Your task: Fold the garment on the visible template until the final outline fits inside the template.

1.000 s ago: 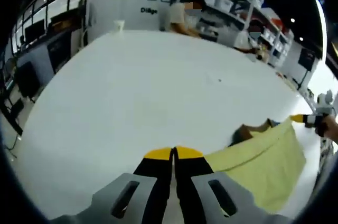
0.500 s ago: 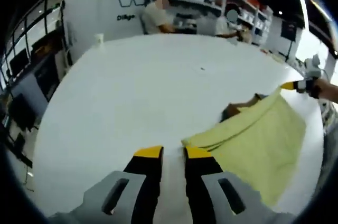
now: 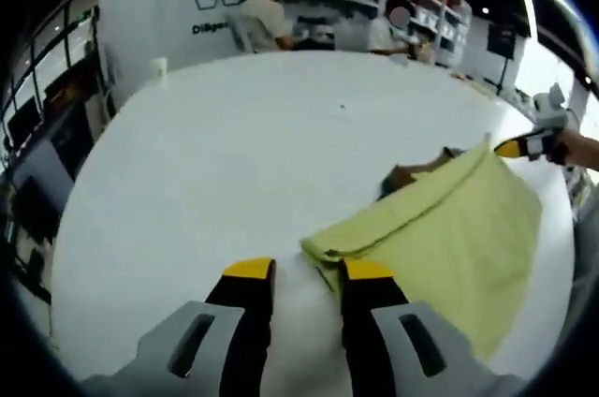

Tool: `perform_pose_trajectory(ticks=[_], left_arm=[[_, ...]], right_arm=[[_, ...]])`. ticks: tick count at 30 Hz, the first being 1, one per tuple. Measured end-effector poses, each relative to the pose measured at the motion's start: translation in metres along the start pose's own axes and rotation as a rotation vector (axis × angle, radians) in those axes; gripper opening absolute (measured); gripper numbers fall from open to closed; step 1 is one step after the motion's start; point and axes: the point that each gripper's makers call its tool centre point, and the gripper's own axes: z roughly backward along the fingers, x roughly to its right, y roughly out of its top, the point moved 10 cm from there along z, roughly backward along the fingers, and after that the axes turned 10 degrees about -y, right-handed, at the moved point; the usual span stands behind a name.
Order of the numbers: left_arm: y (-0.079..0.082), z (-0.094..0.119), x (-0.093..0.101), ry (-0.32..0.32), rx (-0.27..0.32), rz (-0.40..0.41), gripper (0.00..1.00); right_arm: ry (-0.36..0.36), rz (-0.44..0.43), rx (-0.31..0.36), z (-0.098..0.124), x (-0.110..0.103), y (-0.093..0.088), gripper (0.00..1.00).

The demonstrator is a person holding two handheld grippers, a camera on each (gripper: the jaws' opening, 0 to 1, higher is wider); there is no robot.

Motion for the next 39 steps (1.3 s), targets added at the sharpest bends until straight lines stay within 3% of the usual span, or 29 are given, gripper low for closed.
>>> perform_pose_trajectory(ticks=[4, 7, 11, 14, 20, 22, 35, 36, 39], left_arm=[[0.012, 0.003, 0.003, 0.034, 0.068, 0.041, 0.22], [0.018, 0.003, 0.002, 0.047, 0.078, 0.047, 0.21], [0.024, 0.006, -0.002, 0.076, 0.136, 0.08, 0.22], [0.024, 0.012, -0.008, 0.079, 0.133, 0.084, 0.21], [0.012, 0.024, -0.002, 0.057, 0.082, 0.079, 0.21], [0.007, 0.034, 0.002, 0.059, 0.082, 0.078, 0.22], [-0.024, 0.075, 0.037, 0.023, 0.104, 0.083, 0.24], [-0.027, 0.077, 0.04, 0.018, 0.1, 0.081, 0.24], [-0.039, 0.084, 0.045, 0.026, 0.099, 0.068, 0.23]], right_arm=[[-0.02, -0.046, 0.022, -0.003, -0.005, 0.003, 0.18], [-0.041, -0.115, 0.044, -0.011, 0.001, 0.012, 0.18], [-0.045, -0.119, 0.06, -0.012, 0.006, 0.02, 0.18], [-0.051, -0.122, 0.068, -0.008, 0.005, 0.018, 0.17], [-0.043, -0.125, 0.063, -0.002, 0.003, 0.013, 0.17], [-0.039, -0.119, 0.064, 0.01, -0.002, 0.007, 0.17], [-0.003, -0.042, 0.036, 0.036, -0.002, -0.02, 0.17], [0.014, -0.025, 0.027, 0.047, -0.006, -0.032, 0.16], [0.019, -0.011, 0.019, 0.052, -0.007, -0.039, 0.16]])
